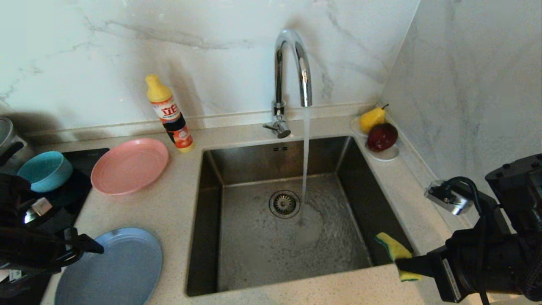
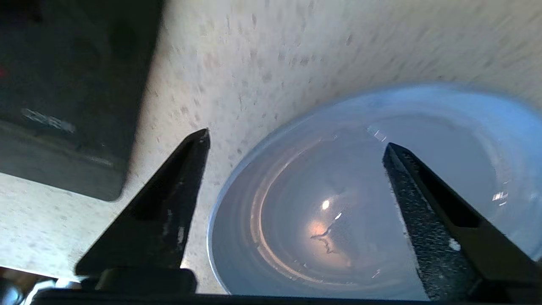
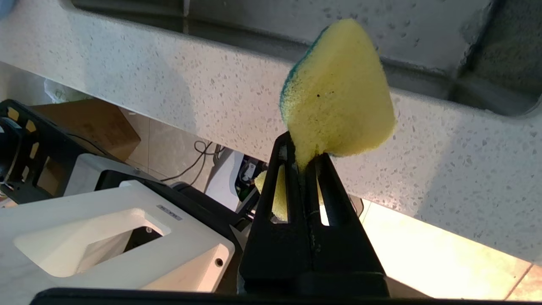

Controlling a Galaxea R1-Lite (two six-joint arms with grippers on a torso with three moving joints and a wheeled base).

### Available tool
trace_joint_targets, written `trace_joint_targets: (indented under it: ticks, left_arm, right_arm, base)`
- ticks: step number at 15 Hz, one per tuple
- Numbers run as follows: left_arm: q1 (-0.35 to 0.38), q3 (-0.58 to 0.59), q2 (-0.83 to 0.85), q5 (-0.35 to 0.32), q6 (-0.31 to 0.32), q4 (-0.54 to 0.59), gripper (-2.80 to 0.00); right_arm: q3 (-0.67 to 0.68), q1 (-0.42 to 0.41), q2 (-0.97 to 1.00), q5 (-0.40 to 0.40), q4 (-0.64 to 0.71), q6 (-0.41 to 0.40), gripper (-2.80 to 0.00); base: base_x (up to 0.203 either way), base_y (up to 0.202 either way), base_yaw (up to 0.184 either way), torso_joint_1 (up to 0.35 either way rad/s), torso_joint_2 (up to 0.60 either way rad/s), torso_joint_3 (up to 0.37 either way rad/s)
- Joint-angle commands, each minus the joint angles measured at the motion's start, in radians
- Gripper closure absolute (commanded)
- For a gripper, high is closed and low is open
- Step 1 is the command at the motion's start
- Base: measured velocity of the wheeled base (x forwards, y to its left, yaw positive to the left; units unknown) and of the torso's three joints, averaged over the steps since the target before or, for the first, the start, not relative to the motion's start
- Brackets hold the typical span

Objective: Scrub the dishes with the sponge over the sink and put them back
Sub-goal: Wash the plate

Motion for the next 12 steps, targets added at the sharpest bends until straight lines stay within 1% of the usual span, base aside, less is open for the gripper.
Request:
trace_joint_targets:
  ticks: [1,3,6,9,12]
  left_arm:
    - [0.0,0.015,0.027,-0.007,0.0,0.001,-2.8]
    - [-0.001,0.013,0.03,-0.021,0.0,0.001,-2.8]
    - [-0.001,0.015,0.042,-0.024,0.0,0.001,-2.8]
    - [-0.001,0.018,0.048,-0.049,0.001,0.001,-2.8]
    - [-0.001,0.018,0.055,-0.051,0.0,0.001,-2.8]
  right_arm:
    - [0.008,0.001,0.002,0.001,0.002,0.003,0.0]
    - [0.023,0.001,0.005,0.001,-0.021,0.003,0.0]
    - [0.042,0.001,0.013,0.002,-0.08,0.004,0.0]
    - [0.056,0.001,0.014,0.004,-0.085,0.004,0.0]
    - [0.056,0.001,0.007,0.002,-0.086,0.004,0.0]
  base:
    - [0.0,0.0,0.0,0.0,0.0,0.0]
    - [0.0,0.0,0.0,0.0,0.0,0.0]
    - [0.0,0.0,0.0,0.0,0.0,0.0]
    - [0.0,0.0,0.0,0.0,0.0,0.0]
    - [0.0,0.0,0.0,0.0,0.0,0.0]
